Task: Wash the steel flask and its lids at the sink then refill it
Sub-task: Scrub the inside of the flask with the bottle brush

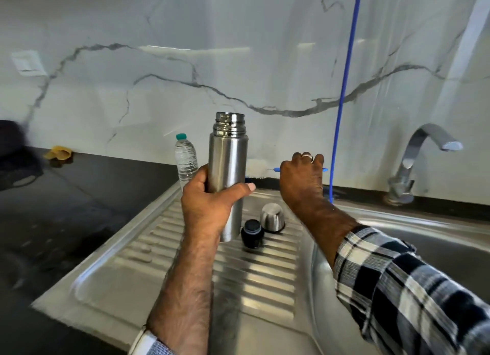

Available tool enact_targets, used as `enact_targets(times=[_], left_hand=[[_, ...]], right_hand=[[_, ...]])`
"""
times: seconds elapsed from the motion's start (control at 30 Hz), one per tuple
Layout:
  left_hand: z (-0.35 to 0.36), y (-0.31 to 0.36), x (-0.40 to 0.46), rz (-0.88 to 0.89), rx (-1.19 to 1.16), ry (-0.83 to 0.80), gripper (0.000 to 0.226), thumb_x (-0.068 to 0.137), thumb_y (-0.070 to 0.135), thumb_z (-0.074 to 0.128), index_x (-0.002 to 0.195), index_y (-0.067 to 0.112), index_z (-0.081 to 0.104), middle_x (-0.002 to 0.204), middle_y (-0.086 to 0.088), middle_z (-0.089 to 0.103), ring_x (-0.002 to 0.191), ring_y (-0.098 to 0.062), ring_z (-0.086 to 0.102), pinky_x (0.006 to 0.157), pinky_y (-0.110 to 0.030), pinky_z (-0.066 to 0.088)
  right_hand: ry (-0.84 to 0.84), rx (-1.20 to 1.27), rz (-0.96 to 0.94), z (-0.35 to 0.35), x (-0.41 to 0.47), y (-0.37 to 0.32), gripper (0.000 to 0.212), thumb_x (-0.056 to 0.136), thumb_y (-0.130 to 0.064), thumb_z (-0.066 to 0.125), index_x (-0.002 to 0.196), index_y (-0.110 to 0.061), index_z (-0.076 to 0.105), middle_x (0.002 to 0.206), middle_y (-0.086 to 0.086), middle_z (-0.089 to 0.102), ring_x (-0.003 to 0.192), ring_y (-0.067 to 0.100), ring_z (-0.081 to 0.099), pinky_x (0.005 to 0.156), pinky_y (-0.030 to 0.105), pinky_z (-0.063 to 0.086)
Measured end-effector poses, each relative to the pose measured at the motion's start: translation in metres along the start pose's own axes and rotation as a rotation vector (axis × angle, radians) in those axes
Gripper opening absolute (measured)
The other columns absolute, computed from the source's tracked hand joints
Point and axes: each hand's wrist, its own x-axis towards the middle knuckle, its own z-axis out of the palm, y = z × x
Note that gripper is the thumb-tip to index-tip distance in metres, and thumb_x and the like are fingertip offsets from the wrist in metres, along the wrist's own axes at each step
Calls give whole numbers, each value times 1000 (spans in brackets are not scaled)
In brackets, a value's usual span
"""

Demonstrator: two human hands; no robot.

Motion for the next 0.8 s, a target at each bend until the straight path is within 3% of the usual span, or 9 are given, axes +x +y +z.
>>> enact_targets(times=[0.13,0.3,0.47,0.63,0.7,0.73,0.8], left_hand=[[0,-1,1,11,22,5,60,55,29,104,107,33,74,92,11,80,84,-9,77,74,-36,66],[2,-3,3,34,42,-13,60,54,33,104,106,35,74,92,11,80,83,-10,77,75,-41,67],[6,-2,3,57,61,-33,60,54,34,103,106,34,74,92,11,80,84,-11,78,77,-45,67],[9,0,-2,57,40,-54,64,52,35,103,109,33,74,94,11,80,85,-10,78,78,-43,67],[10,2,-4,59,30,-69,63,56,30,104,111,31,74,94,12,80,85,-9,78,77,-42,67],[11,2,-6,55,19,-76,62,58,27,104,111,30,74,94,11,80,84,-9,78,77,-41,67],[14,5,-10,34,-20,-95,61,58,23,104,111,29,74,94,10,81,84,-10,78,77,-42,67]], right_hand=[[-28,5,-53,25,18,-6,25,97,-21,59,119,-22,71,116,6,68,112,29,63,108,50,34],[-157,41,-29,52,39,2,19,96,-20,61,113,-24,69,110,2,71,111,28,65,112,52,29],[-213,36,-15,68,46,4,23,96,-24,65,119,-23,66,116,4,70,115,29,64,115,53,30],[-82,66,-42,58,41,10,29,94,-19,62,123,-19,65,121,7,66,117,30,61,109,50,37],[0,229,-19,43,36,12,34,92,-14,64,126,-14,64,125,12,64,116,32,62,103,45,44],[71,445,19,31,31,14,31,93,-12,63,123,-12,66,122,13,67,111,32,64,97,42,48],[220,1128,145,-6,8,24,16,99,-12,62,111,-12,74,106,11,75,94,24,70,84,38,55]])
